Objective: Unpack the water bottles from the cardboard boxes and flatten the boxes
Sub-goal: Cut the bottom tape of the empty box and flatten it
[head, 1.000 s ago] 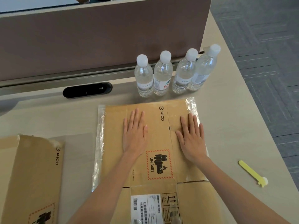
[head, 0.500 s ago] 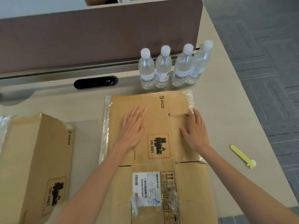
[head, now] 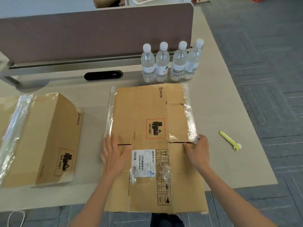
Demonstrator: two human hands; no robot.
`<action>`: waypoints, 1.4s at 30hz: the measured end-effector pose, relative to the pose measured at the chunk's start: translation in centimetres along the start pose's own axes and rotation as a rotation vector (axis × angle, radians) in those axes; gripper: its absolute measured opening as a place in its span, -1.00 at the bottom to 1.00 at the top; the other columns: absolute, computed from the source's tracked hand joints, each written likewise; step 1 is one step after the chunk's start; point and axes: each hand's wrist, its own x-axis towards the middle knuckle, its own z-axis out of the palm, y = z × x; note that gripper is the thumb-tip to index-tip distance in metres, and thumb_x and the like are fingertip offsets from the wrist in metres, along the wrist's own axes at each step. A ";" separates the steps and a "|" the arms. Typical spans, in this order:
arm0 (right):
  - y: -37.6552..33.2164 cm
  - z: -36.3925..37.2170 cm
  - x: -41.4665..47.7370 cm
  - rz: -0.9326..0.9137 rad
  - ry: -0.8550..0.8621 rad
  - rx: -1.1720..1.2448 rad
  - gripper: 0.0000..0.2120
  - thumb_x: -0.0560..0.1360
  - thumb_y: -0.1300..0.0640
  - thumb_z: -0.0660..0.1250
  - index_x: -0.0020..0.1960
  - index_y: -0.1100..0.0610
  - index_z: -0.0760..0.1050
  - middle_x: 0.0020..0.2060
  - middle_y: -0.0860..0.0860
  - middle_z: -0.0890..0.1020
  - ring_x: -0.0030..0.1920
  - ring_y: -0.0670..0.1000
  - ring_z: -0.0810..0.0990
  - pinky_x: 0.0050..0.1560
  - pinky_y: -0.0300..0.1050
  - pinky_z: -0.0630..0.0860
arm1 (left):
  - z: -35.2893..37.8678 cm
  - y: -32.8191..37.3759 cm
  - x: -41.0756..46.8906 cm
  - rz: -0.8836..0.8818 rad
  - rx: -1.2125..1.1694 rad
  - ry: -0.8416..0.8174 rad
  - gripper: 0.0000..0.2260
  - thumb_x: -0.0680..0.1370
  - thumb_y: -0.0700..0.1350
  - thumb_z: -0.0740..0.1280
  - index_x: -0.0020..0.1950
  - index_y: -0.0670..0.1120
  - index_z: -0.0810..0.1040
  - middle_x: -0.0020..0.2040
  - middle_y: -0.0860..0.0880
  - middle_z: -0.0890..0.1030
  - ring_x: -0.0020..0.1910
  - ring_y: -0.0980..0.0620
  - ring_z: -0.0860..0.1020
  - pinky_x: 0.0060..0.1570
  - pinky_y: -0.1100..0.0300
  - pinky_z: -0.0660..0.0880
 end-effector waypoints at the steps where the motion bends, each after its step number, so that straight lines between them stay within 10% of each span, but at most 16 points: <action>1: 0.3 -0.1 -0.4 0.031 0.002 0.026 -0.44 0.45 0.04 0.45 0.33 0.18 0.30 0.25 0.05 0.41 0.29 0.10 0.40 0.14 0.03 0.45 | -0.2 -0.5 -0.8 -0.071 -0.045 0.033 -0.22 0.57 0.21 0.26 0.61 0.04 -0.14 0.61 0.05 -0.19 0.58 0.02 -0.21 0.51 -0.20 -0.20; 5: 0.5 -0.8 -0.7 0.204 -0.041 0.185 -0.54 0.42 0.08 0.48 0.19 0.27 0.41 0.07 0.16 0.52 0.02 0.13 0.51 -0.02 -0.02 0.46 | -0.5 -1.3 -2.2 -0.235 -0.205 0.114 -0.18 0.45 0.13 0.45 0.55 0.03 0.04 0.58 -0.08 0.10 0.55 -0.09 0.03 0.49 -0.20 -0.01; 9: 0.5 -1.6 0.4 0.369 -0.120 0.354 -0.65 0.38 0.05 0.48 -0.37 0.17 0.36 -0.40 0.19 0.29 -0.30 0.20 0.32 -0.34 -0.03 0.28 | -0.9 -0.5 -2.4 -0.174 -0.265 0.068 -0.19 0.45 -0.01 0.47 0.56 0.03 0.06 0.55 -0.13 0.16 0.50 -0.14 0.08 0.44 -0.12 0.07; 13: -0.5 -2.2 1.2 0.461 -0.225 0.558 -0.54 0.39 -0.05 0.52 0.02 0.26 0.42 -0.16 0.11 0.43 0.02 0.15 0.43 -0.09 -0.05 0.38 | -1.5 0.1 -2.3 -0.220 -0.340 0.069 -0.15 0.40 -0.11 0.52 0.55 -0.01 0.09 0.52 -0.13 0.21 0.49 -0.14 0.10 0.44 -0.11 0.06; 23: -3.4 -4.5 2.1 0.329 -0.452 0.697 -0.27 0.30 -0.18 0.55 0.34 0.13 0.47 0.15 0.08 0.65 0.08 0.12 0.66 0.12 0.11 0.59 | -4.2 -2.9 -1.1 -0.312 -0.838 0.069 -0.18 0.42 -0.44 0.45 0.55 -0.17 0.09 0.40 -0.27 0.40 0.37 -0.17 0.40 0.22 0.07 0.39; 37: -11.5 -11.8 -0.9 0.117 -0.684 0.812 -0.77 0.47 0.00 0.38 -0.08 0.15 0.68 -0.17 0.10 0.71 -0.24 0.05 0.69 -0.14 -0.10 0.64 | -5.0 1.7 -3.1 -0.318 -1.276 -0.296 -0.64 0.54 0.14 0.28 0.21 -0.06 0.56 0.19 -0.15 0.64 0.20 -0.16 0.57 0.27 -0.11 0.43; 42: -13.1 -13.8 -1.6 -0.029 -0.745 0.808 -0.74 0.49 0.00 0.32 -0.08 0.14 0.70 -0.14 0.13 0.70 -0.19 0.08 0.68 -0.10 -0.06 0.62 | -5.6 4.3 -3.5 -0.230 -1.445 -0.365 -0.41 0.55 0.31 0.21 0.40 -0.09 0.45 0.31 -0.23 0.55 0.31 -0.27 0.50 0.37 -0.30 0.32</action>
